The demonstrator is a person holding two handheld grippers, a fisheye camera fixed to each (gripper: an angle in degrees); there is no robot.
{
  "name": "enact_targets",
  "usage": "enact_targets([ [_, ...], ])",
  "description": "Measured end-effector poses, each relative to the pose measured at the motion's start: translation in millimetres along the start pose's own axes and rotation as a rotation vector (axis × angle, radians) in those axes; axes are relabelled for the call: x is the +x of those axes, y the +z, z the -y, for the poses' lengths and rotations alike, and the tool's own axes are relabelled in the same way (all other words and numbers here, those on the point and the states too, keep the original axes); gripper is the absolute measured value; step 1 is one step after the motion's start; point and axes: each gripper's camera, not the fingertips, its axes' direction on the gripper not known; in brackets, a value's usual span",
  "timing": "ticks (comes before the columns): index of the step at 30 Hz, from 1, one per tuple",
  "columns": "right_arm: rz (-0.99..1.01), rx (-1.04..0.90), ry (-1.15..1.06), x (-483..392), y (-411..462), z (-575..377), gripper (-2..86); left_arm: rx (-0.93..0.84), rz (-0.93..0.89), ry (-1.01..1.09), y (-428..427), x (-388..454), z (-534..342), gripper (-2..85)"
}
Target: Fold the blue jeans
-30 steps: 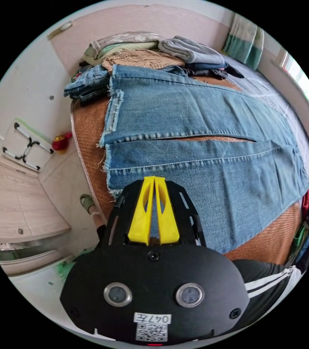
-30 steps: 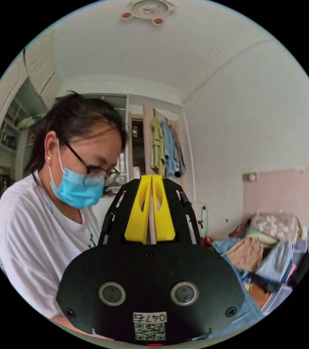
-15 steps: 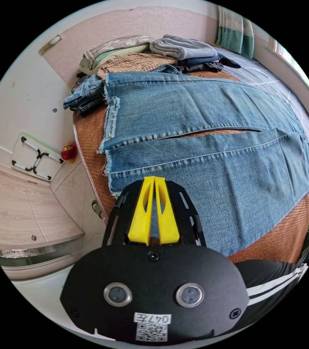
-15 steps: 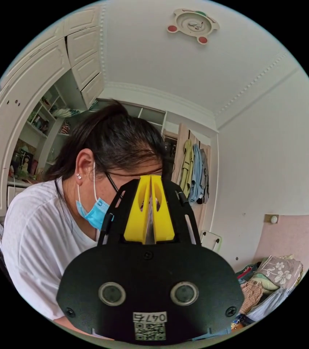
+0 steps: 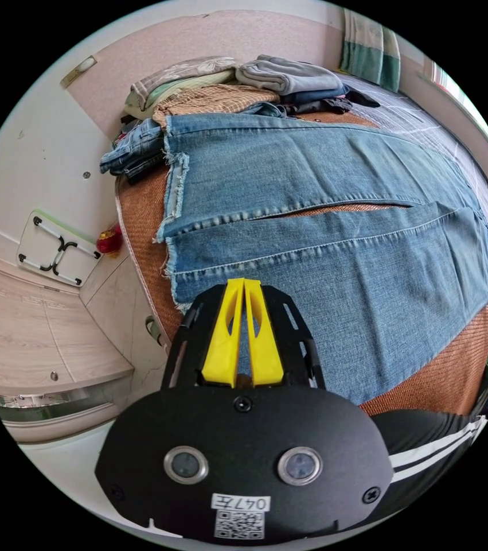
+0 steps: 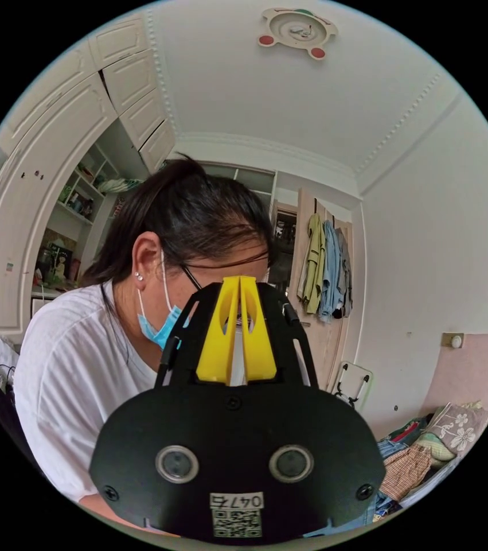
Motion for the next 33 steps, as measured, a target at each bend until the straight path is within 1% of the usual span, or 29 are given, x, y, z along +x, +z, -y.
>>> enact_targets([
  [8,0.068,-0.006,-0.016,-9,-38,-9,-1.0,0.0,0.015,0.009,-9,-2,0,-1.0],
  [15,0.055,-0.006,0.004,-2,-60,-7,-0.7,-0.001,0.028,0.018,-12,-4,-2,-1.0],
  [25,0.081,0.04,0.035,20,-70,-1,-0.6,-0.002,0.034,0.023,-8,-12,-8,-1.0],
  [33,0.128,-0.003,0.012,37,-58,13,-0.8,-0.001,0.032,0.023,2,-24,-18,-1.0],
])
